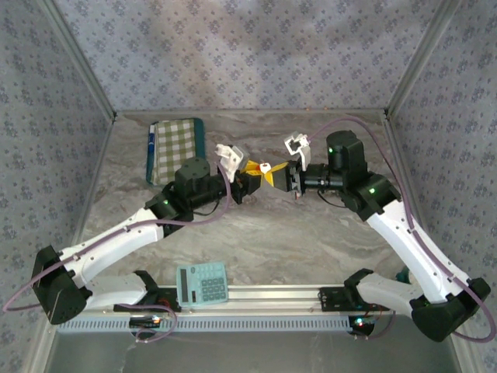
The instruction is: Remove the keys from the keyring
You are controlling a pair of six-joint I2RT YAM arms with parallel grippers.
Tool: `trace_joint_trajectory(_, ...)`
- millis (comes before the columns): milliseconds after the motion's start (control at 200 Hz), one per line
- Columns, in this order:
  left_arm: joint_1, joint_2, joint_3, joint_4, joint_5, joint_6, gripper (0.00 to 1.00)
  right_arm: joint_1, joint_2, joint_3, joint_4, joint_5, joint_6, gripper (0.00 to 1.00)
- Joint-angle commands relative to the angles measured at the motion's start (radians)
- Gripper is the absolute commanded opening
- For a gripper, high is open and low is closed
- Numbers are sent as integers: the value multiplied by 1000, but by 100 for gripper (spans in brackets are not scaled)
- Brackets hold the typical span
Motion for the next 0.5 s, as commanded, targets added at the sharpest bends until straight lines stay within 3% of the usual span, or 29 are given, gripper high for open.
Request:
trace_joint_trajectory(0, -11, 9, 33, 35, 29, 28, 20, 6, 5, 6, 6, -5, 17, 0)
trace_joint_trajectory(125, -12, 10, 30, 29, 14, 30, 0, 6, 7, 8, 6, -12, 24, 0)
trace_joint_trajectory(305, -11, -15, 13, -9, -119, 43, 0, 4, 18, 30, -85, 18, 15, 0)
trace_joint_trajectory(430, -12, -46, -15, -48, -187, 50, 0, 2, 37, 83, -242, 139, -42, 0)
trace_joint_trajectory(495, -11, -66, -35, -68, -203, 49, 19, 4, 55, 116, -312, 223, -79, 0)
